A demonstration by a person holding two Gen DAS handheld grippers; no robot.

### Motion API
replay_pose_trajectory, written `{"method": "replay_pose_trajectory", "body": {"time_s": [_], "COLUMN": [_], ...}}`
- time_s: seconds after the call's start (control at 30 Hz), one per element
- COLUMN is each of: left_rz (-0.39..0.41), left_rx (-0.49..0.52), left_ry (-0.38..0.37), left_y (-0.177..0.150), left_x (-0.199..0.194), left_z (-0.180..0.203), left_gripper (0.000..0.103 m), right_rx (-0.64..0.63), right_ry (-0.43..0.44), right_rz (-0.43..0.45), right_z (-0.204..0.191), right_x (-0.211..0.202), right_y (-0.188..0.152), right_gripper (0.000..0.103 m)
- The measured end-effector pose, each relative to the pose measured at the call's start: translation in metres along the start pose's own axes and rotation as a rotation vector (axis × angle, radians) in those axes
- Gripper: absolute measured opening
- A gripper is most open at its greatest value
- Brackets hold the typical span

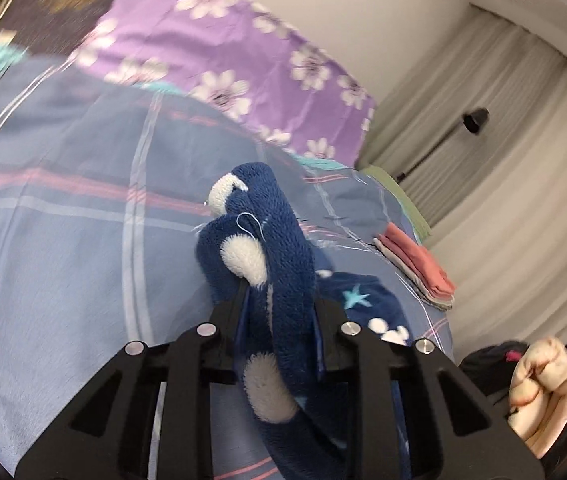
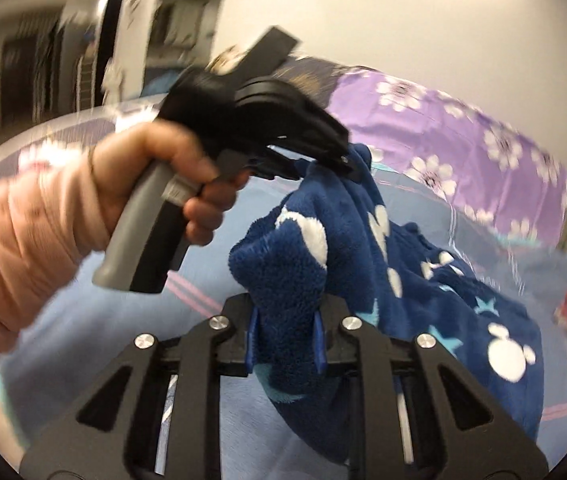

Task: Fold small clothes
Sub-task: 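Grasp the top's edge with the left tool while the right tool grasps the sleeve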

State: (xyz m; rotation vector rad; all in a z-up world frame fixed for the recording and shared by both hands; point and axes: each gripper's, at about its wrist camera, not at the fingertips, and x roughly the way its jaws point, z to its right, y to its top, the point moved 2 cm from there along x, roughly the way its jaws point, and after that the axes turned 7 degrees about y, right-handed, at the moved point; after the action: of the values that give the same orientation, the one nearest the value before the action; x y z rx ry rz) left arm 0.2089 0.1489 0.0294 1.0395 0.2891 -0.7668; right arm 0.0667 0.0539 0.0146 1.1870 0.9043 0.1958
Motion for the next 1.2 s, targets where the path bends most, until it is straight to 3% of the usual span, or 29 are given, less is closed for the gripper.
{"method": "replay_pose_trajectory", "body": {"time_s": [0.2, 0.37, 0.57, 0.6, 0.63, 0.67, 0.73, 0.83, 0.93, 1.03, 1.13, 1.2], "left_rz": [0.011, -0.042, -0.161, -0.182, -0.211, -0.262, -0.314, -0.339, -0.352, -0.342, -0.333, -0.329], "left_rx": [0.137, 0.233, 0.375, 0.391, 0.410, 0.426, 0.467, 0.532, 0.568, 0.598, 0.598, 0.587], "left_ry": [0.013, 0.021, 0.011, 0.002, -0.012, -0.035, -0.026, -0.011, -0.019, -0.038, -0.030, -0.033], "left_y": [0.011, 0.002, -0.037, -0.044, -0.053, -0.065, -0.087, -0.110, -0.125, -0.127, -0.126, -0.125], "left_x": [0.021, 0.069, 0.146, 0.155, 0.166, 0.182, 0.208, 0.229, 0.239, 0.230, 0.226, 0.223], "left_z": [0.083, 0.153, 0.234, 0.241, 0.250, 0.260, 0.274, 0.284, 0.291, 0.294, 0.292, 0.290], "left_gripper": [0.025, 0.025, 0.025, 0.020, 0.008, 0.004, 0.004, 0.004, 0.007, 0.017, 0.019, 0.019], "right_rx": [0.296, 0.508, 0.733, 0.746, 0.757, 0.774, 0.835, 0.966, 1.009, 1.008, 0.990, 0.986], "right_ry": [0.099, 0.162, 0.233, 0.232, 0.229, 0.225, 0.219, 0.256, 0.288, 0.312, 0.319, 0.331], "right_rz": [0.081, 0.126, 0.136, 0.134, 0.132, 0.129, 0.114, 0.073, 0.048, 0.047, 0.062, 0.070], "right_z": [0.086, 0.154, 0.220, 0.226, 0.231, 0.236, 0.251, 0.268, 0.270, 0.271, 0.271, 0.272], "right_x": [-0.052, -0.086, -0.115, -0.120, -0.123, -0.126, -0.130, -0.120, -0.113, -0.111, -0.113, -0.113], "right_y": [-0.001, -0.028, -0.089, -0.100, -0.109, -0.120, -0.147, -0.186, -0.207, -0.210, -0.204, -0.199], "right_gripper": [0.020, 0.019, 0.018, 0.018, 0.018, 0.018, 0.018, 0.018, 0.019, 0.026, 0.047, 0.066]}}
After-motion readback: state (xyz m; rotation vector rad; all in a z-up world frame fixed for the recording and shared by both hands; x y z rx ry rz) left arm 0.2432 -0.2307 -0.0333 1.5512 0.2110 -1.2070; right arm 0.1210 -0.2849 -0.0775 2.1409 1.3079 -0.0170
